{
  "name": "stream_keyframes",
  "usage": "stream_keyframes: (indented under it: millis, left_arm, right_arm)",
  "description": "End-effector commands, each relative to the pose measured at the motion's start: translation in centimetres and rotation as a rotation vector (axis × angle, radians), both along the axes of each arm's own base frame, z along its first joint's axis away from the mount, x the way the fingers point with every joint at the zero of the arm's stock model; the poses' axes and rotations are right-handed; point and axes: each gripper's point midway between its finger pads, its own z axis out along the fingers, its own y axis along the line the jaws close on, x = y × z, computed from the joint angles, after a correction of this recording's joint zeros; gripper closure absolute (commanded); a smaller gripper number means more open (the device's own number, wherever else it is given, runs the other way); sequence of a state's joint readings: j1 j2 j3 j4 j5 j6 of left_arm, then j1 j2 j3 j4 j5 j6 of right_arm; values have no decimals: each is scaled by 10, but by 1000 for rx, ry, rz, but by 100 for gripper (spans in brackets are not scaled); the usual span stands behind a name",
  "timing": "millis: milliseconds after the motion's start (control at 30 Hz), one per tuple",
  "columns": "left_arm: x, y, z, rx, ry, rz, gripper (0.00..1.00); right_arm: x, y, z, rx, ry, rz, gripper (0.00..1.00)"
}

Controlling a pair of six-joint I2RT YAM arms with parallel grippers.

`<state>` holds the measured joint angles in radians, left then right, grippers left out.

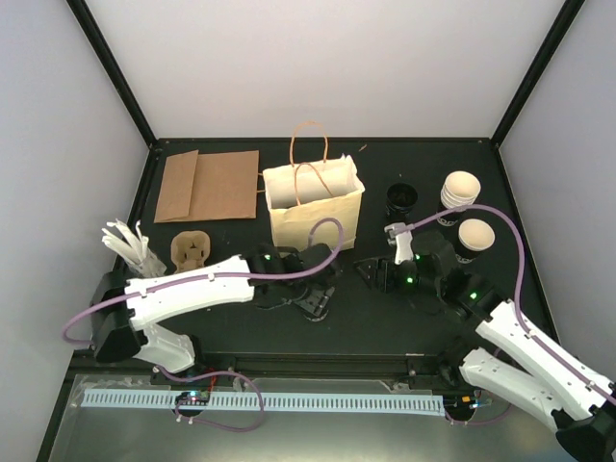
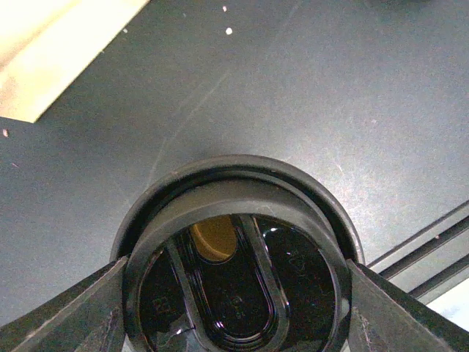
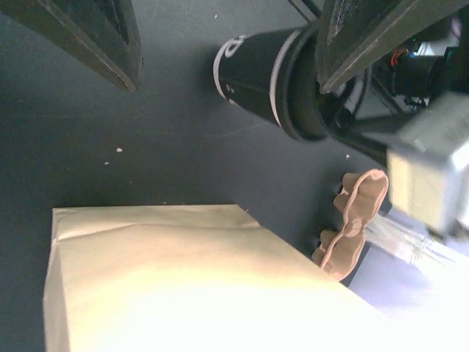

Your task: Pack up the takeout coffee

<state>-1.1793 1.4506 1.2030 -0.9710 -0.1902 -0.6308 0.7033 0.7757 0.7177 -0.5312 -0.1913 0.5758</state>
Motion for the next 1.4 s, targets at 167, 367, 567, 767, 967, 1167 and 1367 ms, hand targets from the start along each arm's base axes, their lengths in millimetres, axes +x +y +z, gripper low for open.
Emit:
stream_keyframes:
  millis: [167,367,567,767,967,1167,1367]
  left_arm:
    - [2,1,75,-427,115,-193,33]
    - [-31,0,119,-686,203,-429,34]
    - [-26,8,114,-654,174,-397,34]
    - [22,41,65,-293,17,-77,36]
    - [29,30,40,-147,-49,-17,34]
    - [29,13,10,-53,-45,-15,34]
    - [27,6,-6,-18,-31,-16,31]
  right_arm:
    - [-17,12,6,116,-38,103,32]
    - [-22,5,30,187,-125,96,30]
    - [-22,4,32,177,-132,94,30]
    - [-19,0,28,159,-135,69,30]
    - [-18,1,27,146,-127,70,30]
    - [-17,0,28,142,-127,65,30]
    - [-19,-1,25,135,-120,65,30]
